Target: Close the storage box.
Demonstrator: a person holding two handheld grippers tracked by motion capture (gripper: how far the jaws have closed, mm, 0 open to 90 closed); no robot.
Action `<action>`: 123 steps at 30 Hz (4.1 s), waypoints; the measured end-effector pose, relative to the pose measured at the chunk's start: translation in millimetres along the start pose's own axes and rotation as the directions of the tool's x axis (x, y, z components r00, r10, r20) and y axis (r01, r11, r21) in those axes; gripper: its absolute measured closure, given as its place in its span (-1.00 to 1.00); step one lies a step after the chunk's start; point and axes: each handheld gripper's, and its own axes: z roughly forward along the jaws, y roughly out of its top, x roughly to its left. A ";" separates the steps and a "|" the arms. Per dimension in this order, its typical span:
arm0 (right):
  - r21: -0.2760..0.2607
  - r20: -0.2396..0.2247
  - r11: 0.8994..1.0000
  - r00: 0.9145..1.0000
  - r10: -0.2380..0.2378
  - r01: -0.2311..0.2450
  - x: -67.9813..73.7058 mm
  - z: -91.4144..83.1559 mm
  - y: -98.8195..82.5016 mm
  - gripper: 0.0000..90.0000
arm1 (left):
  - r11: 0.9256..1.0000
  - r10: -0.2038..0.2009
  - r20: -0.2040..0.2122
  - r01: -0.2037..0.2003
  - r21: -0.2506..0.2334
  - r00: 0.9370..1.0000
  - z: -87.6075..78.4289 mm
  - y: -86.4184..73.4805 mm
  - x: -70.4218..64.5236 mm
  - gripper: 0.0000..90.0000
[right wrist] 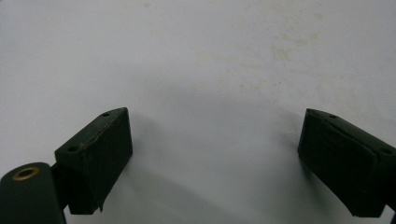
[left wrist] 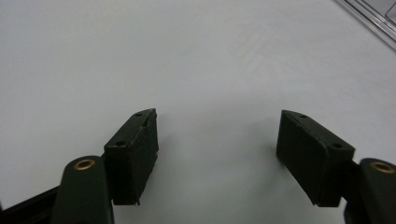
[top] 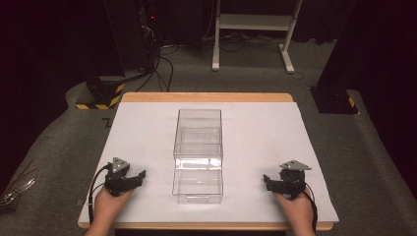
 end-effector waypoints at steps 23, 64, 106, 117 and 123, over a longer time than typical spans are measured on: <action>0.001 -0.001 1.000 1.000 0.000 0.000 0.0 -0.2 0.0 -0.78 | 0.992 0.018 0.086 -0.007 -0.126 0.996 -37.1 9.2 -11.6 -0.25; 0.001 -0.002 1.000 1.000 0.000 0.000 -0.3 -0.1 0.1 -0.78 | 0.962 0.105 0.212 -0.045 -0.270 0.972 -89.7 20.7 -85.4 -0.52; 0.002 -0.002 1.000 1.000 0.000 0.000 -0.2 -0.1 0.1 -0.78 | 0.964 0.223 0.285 -0.167 -0.208 0.932 -62.9 6.5 -135.1 -0.63; 0.002 -0.001 1.000 1.000 0.001 -0.001 -0.1 -0.1 0.1 -0.78 | 0.965 0.202 0.282 -0.142 -0.220 0.938 -56.0 10.9 -135.4 -0.64; 0.002 -0.001 1.000 1.000 0.001 -0.001 -0.1 0.0 0.1 -0.78 | 0.966 0.186 0.286 -0.123 -0.226 0.940 -52.4 13.2 -134.9 -0.64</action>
